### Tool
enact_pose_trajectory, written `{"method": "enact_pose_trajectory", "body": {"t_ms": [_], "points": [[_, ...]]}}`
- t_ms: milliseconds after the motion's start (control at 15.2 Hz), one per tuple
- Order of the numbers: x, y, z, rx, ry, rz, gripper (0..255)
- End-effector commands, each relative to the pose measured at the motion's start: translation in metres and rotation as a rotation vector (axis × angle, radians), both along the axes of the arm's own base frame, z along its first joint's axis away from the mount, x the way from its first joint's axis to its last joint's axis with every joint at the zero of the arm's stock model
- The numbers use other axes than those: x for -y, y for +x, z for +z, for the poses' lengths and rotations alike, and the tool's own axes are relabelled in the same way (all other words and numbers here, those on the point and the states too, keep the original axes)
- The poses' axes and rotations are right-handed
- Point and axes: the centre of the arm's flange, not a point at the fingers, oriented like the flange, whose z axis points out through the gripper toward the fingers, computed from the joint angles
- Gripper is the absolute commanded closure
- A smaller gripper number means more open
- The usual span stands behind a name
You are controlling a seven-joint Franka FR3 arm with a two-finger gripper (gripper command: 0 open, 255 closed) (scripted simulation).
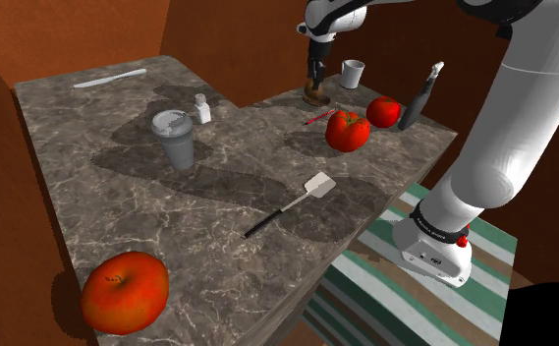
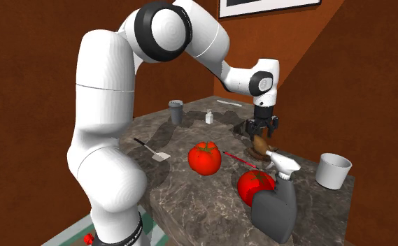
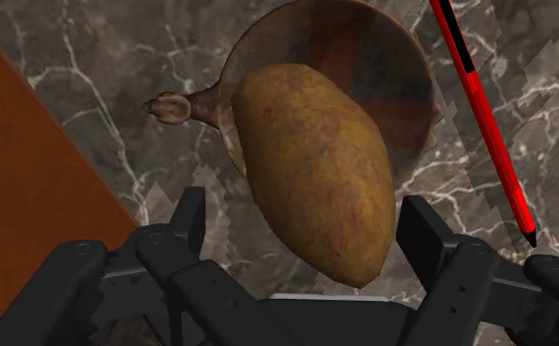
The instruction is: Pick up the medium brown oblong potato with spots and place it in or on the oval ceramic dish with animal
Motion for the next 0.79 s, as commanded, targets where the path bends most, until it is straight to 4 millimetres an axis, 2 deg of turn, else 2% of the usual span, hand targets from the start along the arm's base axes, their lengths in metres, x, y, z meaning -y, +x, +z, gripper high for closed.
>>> {"method": "enact_pose_trajectory", "body": {"t_ms": [0,198,462,726], "points": [[0.000,0.000,0.000,0.000,0.000,0.000,0],[0.000,0.000,0.000,0.000,0.000,0.000,0],[-0.002,-0.002,0.050,0.000,0.000,0.000,0],[-0.002,-0.002,0.050,0.000,0.000,0.000,0]]}}
